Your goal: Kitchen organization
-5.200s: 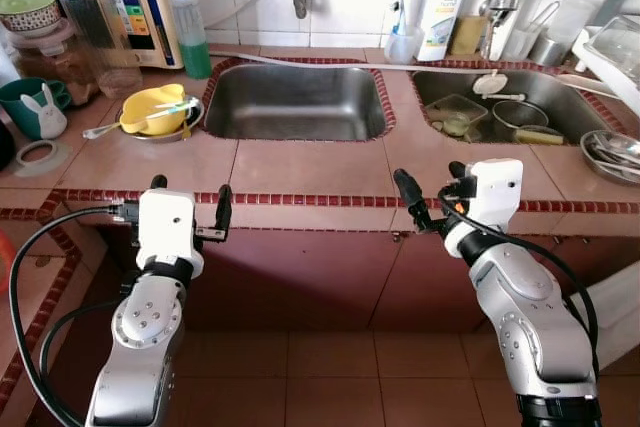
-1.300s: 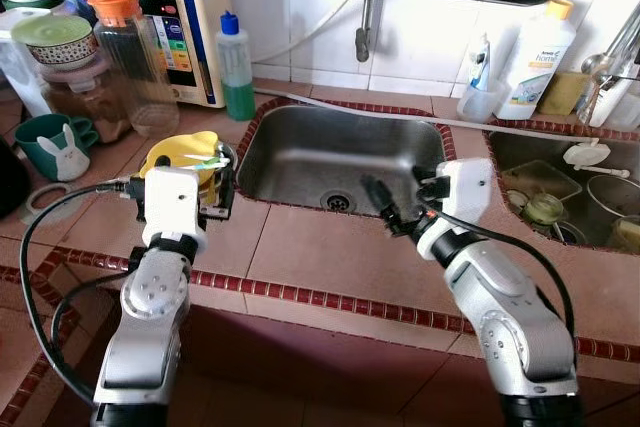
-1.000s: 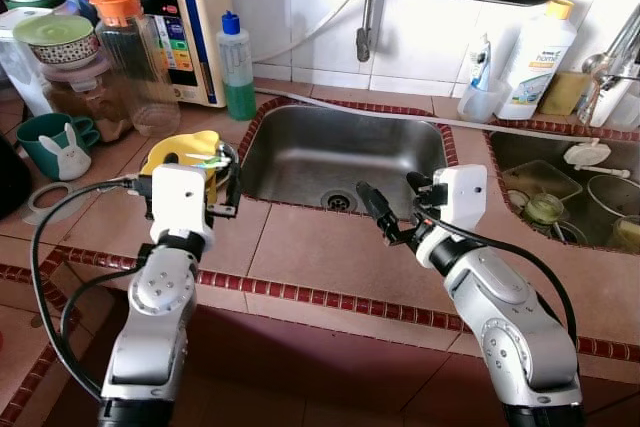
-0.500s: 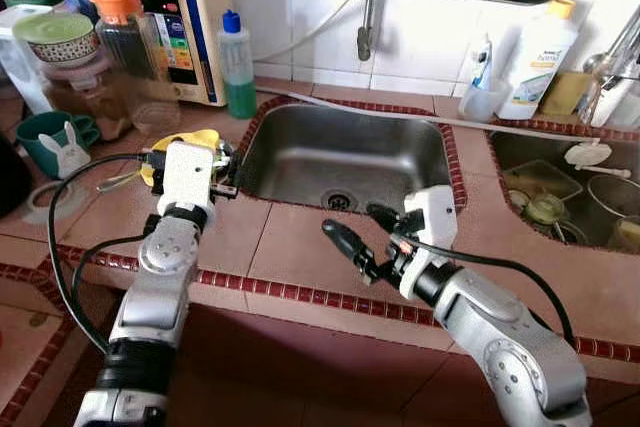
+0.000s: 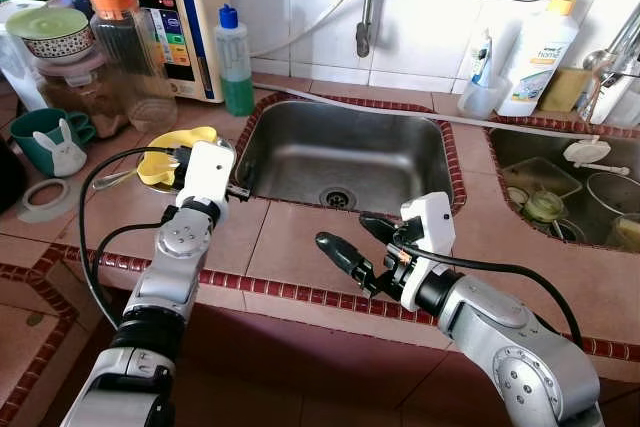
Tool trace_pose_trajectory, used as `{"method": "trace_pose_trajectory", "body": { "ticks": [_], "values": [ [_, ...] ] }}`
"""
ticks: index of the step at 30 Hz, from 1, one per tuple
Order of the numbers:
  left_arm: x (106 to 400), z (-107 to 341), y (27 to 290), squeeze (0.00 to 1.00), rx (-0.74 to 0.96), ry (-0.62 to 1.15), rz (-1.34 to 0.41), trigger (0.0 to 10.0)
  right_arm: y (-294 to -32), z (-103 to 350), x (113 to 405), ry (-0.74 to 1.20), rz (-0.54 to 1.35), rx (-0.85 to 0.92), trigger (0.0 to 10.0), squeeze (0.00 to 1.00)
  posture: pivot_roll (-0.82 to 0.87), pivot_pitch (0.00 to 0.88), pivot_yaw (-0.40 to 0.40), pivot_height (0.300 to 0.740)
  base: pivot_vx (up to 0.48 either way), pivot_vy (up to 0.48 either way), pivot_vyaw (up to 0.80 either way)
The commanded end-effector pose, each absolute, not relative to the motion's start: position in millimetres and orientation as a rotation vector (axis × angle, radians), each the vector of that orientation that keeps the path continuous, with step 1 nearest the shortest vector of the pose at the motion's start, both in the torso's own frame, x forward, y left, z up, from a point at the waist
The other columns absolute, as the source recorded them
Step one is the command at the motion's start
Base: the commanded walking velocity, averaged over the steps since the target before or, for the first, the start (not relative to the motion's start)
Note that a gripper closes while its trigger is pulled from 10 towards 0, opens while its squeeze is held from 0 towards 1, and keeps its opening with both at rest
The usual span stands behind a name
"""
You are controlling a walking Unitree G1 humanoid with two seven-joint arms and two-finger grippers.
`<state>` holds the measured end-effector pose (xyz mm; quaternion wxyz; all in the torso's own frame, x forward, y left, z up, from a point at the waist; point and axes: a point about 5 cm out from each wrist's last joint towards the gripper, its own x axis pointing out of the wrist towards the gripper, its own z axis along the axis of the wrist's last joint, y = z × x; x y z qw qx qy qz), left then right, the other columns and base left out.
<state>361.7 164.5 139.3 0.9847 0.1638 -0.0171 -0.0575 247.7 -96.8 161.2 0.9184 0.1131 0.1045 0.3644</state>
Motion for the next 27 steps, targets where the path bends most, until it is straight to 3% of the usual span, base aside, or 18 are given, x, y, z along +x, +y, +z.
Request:
{"method": "trace_pose_trajectory", "body": {
  "ticks": [1,3,4,5,6,8,9,27],
  "values": [
    [366.2,143.6,172.1,0.00,0.374,-0.043,-0.091,10.0,-94.5,165.9,244.3,0.208,0.775,0.229,10.0,0.00,-0.05,0.047,-0.008,0.740,0.000,0.000,0.00],
    [367.6,143.5,175.8,0.00,0.375,-0.039,-0.079,10.0,-93.7,166.2,242.9,0.216,0.789,0.233,10.0,0.00,-0.05,0.047,-0.008,0.740,0.000,0.000,0.00],
    [368.5,143.6,180.3,0.00,0.376,-0.033,-0.059,9.2,-92.3,165.9,241.1,0.227,0.808,0.240,10.0,0.00,-0.05,0.047,-0.008,0.740,0.000,0.000,0.00],
    [368.5,143.6,180.3,0.00,0.376,-0.033,-0.059,9.2,-92.3,165.9,241.1,0.227,0.808,0.240,10.0,0.00,-0.05,0.047,-0.008,0.740,0.000,0.000,0.00],
    [368.9,144.8,184.3,0.00,0.370,-0.036,-0.049,3.1,-90.1,165.5,238.1,0.237,0.835,0.248,10.0,0.00,-0.05,0.046,-0.008,0.740,0.000,0.000,0.00],
    [369.0,145.4,185.5,0.00,0.370,-0.039,-0.046,2.6,-89.4,165.5,237.0,0.239,0.844,0.250,10.0,0.00,-0.05,0.046,-0.010,0.740,0.000,0.000,0.00],
    [369.6,145.0,186.3,0.00,0.373,-0.040,-0.048,0.0,-87.9,166.0,234.9,0.240,0.862,0.256,10.0,0.00,-0.05,0.044,-0.010,0.740,0.000,0.000,0.00],
    [372.4,146.6,189.6,0.00,0.367,-0.064,-0.044,0.0,-88.3,166.5,236.1,0.243,0.865,0.250,10.0,0.00,-0.05,0.039,-0.008,0.740,0.000,0.000,0.00]
  ]
}}
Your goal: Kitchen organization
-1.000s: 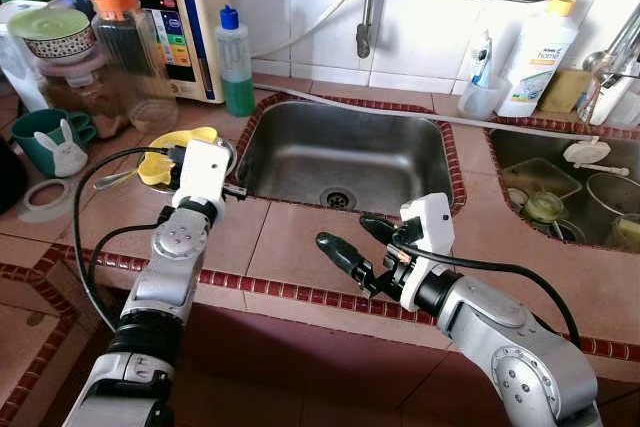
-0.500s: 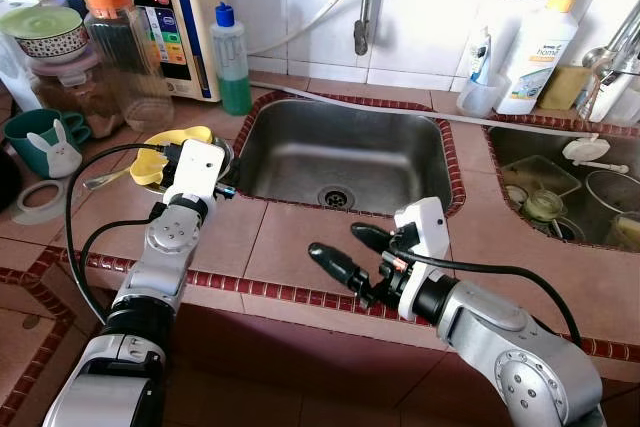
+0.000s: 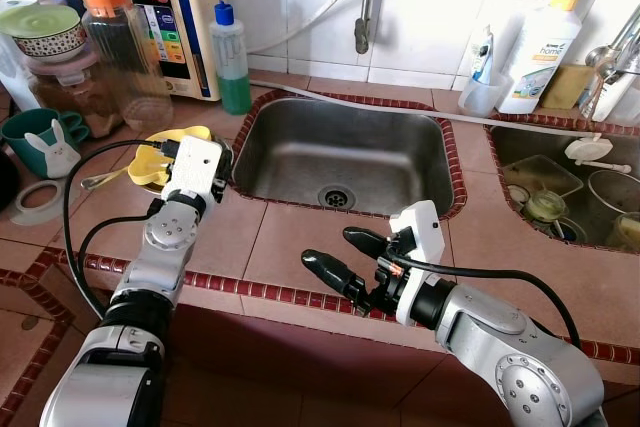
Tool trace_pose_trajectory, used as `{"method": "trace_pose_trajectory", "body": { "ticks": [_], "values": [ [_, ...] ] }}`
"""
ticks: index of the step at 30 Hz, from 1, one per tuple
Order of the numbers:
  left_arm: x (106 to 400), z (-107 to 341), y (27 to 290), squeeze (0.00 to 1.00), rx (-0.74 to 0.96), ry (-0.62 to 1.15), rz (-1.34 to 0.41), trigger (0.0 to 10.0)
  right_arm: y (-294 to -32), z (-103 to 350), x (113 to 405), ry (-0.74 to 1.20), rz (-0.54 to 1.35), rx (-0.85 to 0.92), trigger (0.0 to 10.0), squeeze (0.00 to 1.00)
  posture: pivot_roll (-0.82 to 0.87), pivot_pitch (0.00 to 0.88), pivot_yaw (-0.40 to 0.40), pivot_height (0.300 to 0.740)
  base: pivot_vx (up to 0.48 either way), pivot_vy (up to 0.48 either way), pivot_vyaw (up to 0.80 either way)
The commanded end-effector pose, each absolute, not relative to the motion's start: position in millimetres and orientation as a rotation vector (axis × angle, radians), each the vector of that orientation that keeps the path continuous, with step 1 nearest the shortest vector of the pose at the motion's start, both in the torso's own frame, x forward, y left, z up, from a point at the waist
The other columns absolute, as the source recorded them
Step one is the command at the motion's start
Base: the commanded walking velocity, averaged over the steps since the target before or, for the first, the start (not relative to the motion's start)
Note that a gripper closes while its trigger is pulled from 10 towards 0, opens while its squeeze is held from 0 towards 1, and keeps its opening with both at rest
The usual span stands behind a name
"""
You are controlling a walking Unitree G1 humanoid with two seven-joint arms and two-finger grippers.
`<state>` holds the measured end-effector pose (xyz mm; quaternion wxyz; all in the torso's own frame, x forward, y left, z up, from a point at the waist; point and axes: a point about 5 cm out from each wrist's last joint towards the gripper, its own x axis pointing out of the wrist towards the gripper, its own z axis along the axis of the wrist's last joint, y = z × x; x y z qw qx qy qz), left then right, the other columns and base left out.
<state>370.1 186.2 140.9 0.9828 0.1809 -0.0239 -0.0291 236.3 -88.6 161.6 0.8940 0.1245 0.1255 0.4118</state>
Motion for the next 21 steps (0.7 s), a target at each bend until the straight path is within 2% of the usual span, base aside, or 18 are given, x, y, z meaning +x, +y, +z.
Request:
{"method": "trace_pose_trajectory", "body": {
  "ticks": [1,21],
  "values": [
    [372.5,146.7,189.6,0.00,0.367,-0.066,-0.044,0.0,-88.6,166.3,236.2,0.243,0.864,0.248,10.0,0.00,-0.05,0.039,-0.008,0.740,0.000,0.000,0.00],
    [371.4,153.8,196.4,0.00,0.398,-0.117,0.008,0.0,-90.5,164.5,238.0,0.239,0.853,0.242,10.0,0.00,-0.04,0.034,-0.012,0.740,0.000,0.000,0.00]
  ]
}}
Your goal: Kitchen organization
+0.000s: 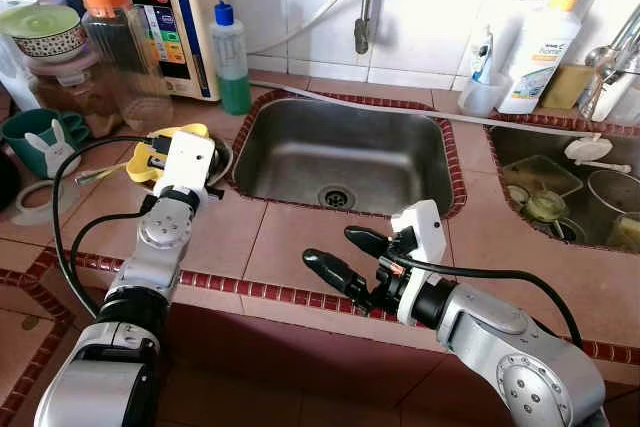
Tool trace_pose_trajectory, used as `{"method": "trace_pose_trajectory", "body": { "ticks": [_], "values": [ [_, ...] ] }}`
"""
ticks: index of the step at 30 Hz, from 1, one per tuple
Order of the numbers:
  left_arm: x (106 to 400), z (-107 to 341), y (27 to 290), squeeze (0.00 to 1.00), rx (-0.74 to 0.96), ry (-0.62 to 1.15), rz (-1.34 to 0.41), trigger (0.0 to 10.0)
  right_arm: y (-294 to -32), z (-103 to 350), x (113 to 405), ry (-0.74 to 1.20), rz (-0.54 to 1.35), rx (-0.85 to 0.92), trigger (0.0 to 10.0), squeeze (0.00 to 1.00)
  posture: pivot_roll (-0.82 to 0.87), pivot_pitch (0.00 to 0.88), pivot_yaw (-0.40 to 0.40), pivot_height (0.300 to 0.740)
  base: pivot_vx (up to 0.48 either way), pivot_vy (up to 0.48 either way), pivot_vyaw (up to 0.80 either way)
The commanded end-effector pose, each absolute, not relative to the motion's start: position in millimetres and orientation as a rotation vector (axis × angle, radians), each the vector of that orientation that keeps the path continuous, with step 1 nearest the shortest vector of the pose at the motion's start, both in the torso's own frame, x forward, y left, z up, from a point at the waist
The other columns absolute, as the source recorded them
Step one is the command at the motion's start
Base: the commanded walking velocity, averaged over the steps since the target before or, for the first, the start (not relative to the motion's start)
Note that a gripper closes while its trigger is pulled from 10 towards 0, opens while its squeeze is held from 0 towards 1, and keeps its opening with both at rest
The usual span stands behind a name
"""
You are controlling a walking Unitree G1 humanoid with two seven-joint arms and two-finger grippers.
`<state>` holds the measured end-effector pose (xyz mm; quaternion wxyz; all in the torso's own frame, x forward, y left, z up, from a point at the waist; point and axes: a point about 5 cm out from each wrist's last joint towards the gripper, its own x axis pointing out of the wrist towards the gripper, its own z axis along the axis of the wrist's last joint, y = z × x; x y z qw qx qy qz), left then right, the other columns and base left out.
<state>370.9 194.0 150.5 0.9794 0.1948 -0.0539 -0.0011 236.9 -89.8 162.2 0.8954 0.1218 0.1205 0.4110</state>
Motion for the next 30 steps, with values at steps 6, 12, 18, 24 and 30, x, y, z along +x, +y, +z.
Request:
{"method": "trace_pose_trajectory", "body": {
  "ticks": [6,12,18,24,30],
  "values": [
    [370.7,161.0,198.5,0.00,0.437,-0.156,0.033,0.1,-90.8,164.5,238.6,0.236,0.852,0.241,10.0,0.00,-0.04,0.033,-0.014,0.740,0.000,0.000,0.00],
    [366.3,169.0,201.5,0.00,0.477,-0.213,0.068,1.7,-91.2,164.1,239.4,0.235,0.850,0.240,10.0,0.00,-0.04,0.031,-0.016,0.740,0.000,0.000,0.00],
    [363.1,161.8,206.3,0.00,0.480,-0.186,0.074,3.3,-90.4,163.2,239.8,0.237,0.853,0.239,10.0,0.00,-0.03,0.028,-0.017,0.740,0.000,0.000,0.00],
    [361.2,164.6,208.8,0.00,0.487,-0.198,0.090,5.6,-90.2,162.4,240.7,0.234,0.848,0.239,10.0,0.00,-0.03,0.027,-0.017,0.740,0.000,0.000,0.00],
    [360.0,171.1,208.2,0.00,0.507,-0.231,0.102,10.0,-90.2,161.8,242.1,0.230,0.840,0.244,10.0,0.00,-0.03,0.027,-0.015,0.740,0.000,0.000,0.00]
  ]
}}
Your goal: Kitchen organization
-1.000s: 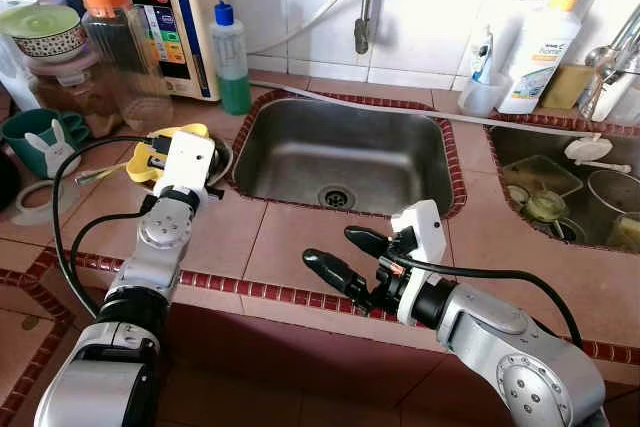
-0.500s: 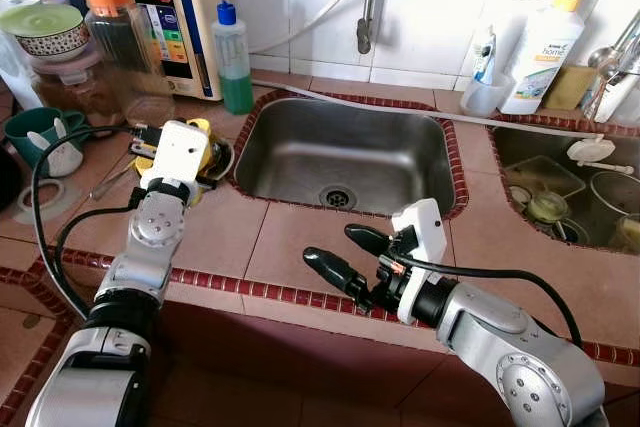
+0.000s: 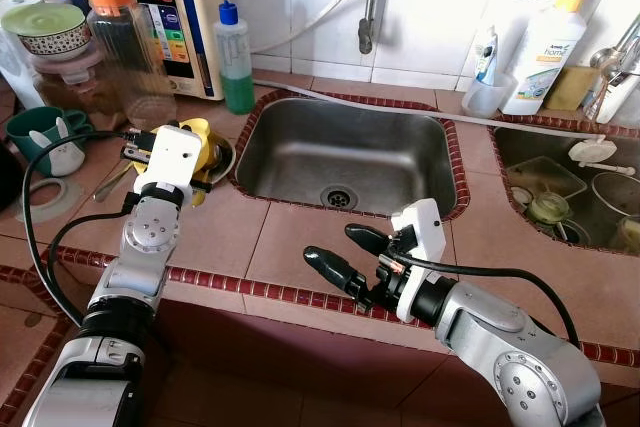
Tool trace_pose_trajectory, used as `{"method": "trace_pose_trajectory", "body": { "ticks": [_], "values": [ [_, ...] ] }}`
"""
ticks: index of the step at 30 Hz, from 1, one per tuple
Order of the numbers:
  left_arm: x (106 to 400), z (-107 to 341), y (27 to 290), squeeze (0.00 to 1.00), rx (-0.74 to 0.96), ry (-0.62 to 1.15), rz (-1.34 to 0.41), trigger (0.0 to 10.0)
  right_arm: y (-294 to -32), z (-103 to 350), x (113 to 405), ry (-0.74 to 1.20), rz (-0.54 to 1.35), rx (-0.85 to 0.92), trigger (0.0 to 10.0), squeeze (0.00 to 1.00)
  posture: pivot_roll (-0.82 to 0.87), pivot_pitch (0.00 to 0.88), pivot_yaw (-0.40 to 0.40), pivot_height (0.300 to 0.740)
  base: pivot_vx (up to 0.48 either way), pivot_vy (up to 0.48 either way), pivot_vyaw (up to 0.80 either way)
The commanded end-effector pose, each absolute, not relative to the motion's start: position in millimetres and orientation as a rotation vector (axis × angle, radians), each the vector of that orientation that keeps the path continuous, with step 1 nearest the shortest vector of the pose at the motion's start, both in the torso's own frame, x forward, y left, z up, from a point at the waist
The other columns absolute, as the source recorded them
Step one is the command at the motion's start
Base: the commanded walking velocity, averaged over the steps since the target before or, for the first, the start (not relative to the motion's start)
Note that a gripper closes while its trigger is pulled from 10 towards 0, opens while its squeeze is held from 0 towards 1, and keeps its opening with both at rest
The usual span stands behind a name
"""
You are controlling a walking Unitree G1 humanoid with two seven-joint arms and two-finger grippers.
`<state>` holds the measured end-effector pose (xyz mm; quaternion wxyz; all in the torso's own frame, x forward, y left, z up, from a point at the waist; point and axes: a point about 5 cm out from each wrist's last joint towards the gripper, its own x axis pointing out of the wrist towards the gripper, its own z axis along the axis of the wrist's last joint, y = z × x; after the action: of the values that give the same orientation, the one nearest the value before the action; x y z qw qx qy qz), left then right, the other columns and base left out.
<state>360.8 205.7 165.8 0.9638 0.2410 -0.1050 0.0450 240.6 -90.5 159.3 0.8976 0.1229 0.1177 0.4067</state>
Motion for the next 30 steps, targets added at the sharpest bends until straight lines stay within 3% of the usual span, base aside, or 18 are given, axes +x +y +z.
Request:
{"method": "trace_pose_trajectory", "body": {
  "ticks": [1,16,25,30],
  "values": [
    [360.0,171.7,208.3,0.00,0.510,-0.233,0.102,10.0,-90.2,161.7,242.1,0.230,0.840,0.245,10.0,0.00,-0.03,0.027,-0.015,0.740,0.000,0.000,0.00],
    [359.1,184.5,206.7,0.00,0.529,-0.280,0.106,10.0,-90.3,162.7,244.3,0.207,0.827,0.243,10.0,0.00,-0.03,0.028,-0.013,0.740,0.000,0.000,0.00],
    [360.2,220.6,176.8,0.00,0.256,-0.389,0.020,10.0,-94.8,172.1,263.5,0.144,0.723,0.303,10.0,0.00,-0.01,0.025,-0.015,0.740,0.000,0.000,0.00],
    [354.7,236.0,155.4,0.00,-0.029,-0.420,-0.030,10.0,-102.6,179.2,284.9,0.109,0.574,0.496,10.0,0.00,0.00,0.019,-0.015,0.740,0.000,0.000,0.00]
  ]
}}
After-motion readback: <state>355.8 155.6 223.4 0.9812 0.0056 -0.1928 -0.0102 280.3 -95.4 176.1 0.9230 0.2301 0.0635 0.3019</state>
